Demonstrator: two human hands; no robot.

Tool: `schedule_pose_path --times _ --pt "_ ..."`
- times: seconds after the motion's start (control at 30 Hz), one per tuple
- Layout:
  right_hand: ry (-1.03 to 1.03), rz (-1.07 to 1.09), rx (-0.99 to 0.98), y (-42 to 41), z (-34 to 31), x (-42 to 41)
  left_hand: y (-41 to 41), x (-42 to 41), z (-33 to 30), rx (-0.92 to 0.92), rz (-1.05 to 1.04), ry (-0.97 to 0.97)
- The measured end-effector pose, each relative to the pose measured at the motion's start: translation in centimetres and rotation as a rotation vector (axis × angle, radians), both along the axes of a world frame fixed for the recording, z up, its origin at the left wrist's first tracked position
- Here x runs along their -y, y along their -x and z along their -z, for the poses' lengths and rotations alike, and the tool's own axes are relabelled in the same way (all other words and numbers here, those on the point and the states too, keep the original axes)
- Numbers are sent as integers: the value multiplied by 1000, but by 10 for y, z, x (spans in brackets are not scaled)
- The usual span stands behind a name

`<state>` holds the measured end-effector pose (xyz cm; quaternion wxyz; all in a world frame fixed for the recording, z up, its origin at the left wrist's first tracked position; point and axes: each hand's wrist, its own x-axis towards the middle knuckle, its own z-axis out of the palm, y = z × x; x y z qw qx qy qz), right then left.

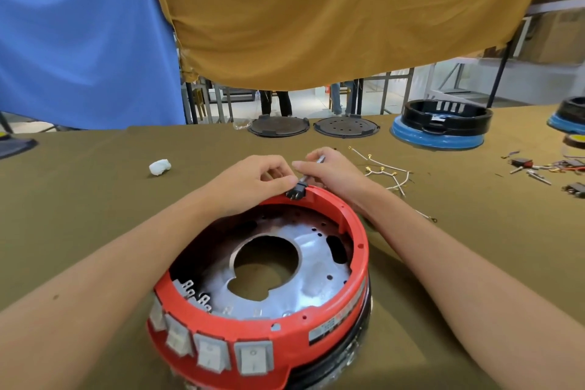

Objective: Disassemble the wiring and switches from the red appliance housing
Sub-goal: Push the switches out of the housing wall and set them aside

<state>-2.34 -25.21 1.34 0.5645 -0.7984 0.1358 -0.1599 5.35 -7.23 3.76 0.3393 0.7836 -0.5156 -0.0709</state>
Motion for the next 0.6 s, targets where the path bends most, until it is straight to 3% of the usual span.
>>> schedule_pose_path --times 0.1,0.27,0.47,0.6 --pt "57 -56 26 -2 1 4 1 0 0 -6 -6 -16" --pt "258 -141 -194 -14 5 2 2 1 -1 -19 -4 -15" --pt "490 -306 -260 -31 1 -2 0 2 -1 -35 -11 -27" --pt "638 -292 -258 -36 6 -1 -1 2 1 -30 -9 -33"
